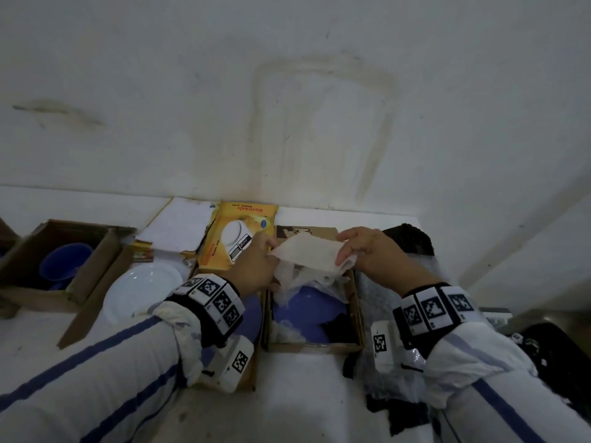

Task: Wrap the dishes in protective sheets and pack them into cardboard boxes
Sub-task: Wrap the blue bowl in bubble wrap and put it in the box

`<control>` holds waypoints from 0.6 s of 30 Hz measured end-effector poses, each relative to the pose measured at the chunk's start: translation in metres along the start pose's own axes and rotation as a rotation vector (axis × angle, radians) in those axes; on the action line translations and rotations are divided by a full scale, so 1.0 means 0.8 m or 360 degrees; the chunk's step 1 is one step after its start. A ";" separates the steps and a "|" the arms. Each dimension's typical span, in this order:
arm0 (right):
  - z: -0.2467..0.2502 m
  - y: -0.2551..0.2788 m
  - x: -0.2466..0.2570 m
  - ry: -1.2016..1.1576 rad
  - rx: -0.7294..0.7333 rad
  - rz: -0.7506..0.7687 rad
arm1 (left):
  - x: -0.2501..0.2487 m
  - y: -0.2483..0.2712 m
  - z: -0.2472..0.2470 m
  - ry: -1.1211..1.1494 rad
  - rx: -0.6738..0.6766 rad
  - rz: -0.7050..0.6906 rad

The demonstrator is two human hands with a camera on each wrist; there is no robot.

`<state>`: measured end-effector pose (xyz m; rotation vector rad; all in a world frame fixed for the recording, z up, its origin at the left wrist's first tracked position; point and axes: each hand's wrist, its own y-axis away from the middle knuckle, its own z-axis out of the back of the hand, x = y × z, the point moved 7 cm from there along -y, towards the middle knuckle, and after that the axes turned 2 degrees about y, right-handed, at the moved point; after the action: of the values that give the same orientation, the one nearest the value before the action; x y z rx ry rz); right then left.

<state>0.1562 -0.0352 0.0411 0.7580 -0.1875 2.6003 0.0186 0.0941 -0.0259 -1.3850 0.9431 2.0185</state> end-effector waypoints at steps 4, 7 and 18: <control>-0.020 0.003 -0.014 0.0079 0.0045 -0.0040 | 0.008 0.002 -0.010 0.0451 0.0254 0.0093; -0.037 0.005 -0.022 0.0192 0.0161 -0.0064 | 0.031 0.002 -0.013 0.0457 0.0228 0.0277; -0.123 0.037 -0.056 0.0555 0.0902 -0.0206 | 0.060 0.015 -0.045 -0.1558 0.0457 -0.0079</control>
<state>0.1299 -0.0538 -0.0662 0.4492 0.7012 2.6203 0.0140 0.0599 -0.0763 -0.1709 0.6681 2.0402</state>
